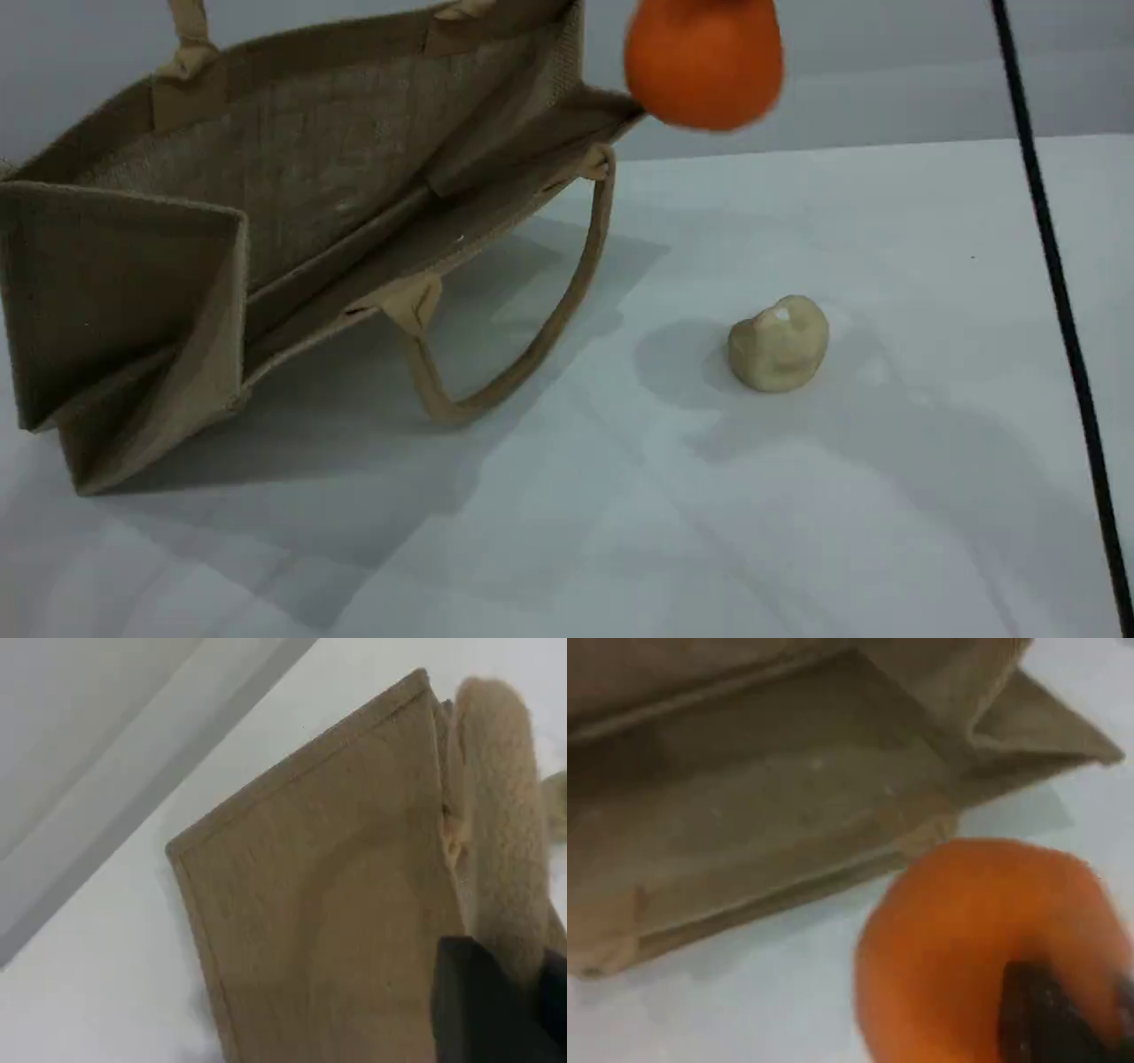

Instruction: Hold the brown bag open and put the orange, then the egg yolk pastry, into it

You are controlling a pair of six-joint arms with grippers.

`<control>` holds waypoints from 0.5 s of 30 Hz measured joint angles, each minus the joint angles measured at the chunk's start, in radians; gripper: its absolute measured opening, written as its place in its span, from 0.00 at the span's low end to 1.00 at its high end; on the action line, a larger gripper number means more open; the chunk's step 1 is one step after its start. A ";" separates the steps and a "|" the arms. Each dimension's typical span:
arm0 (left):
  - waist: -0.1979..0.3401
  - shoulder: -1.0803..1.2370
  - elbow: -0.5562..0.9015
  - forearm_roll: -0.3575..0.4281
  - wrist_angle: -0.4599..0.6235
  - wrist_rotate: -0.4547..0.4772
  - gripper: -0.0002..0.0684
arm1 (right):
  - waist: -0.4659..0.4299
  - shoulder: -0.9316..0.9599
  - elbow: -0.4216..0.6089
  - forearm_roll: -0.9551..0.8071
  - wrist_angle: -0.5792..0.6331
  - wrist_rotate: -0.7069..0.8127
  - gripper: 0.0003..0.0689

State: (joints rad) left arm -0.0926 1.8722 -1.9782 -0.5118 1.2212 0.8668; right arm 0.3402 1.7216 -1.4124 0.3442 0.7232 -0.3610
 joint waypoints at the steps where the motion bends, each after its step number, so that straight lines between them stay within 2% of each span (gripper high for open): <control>1: 0.000 0.000 0.000 -0.013 0.000 0.009 0.14 | 0.000 -0.016 0.011 0.007 0.000 0.000 0.06; 4: 0.000 0.000 0.000 -0.071 0.000 0.040 0.14 | 0.000 -0.074 0.061 0.037 -0.024 -0.020 0.06; 9: -0.002 0.000 0.000 -0.108 -0.001 0.044 0.14 | 0.009 -0.165 0.174 0.097 -0.117 -0.063 0.06; 15: -0.048 0.000 0.000 -0.116 0.000 0.069 0.14 | 0.099 -0.209 0.316 0.220 -0.258 -0.169 0.06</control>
State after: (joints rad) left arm -0.1405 1.8722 -1.9782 -0.6281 1.2211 0.9357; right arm 0.4394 1.5129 -1.0968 0.5639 0.4648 -0.5295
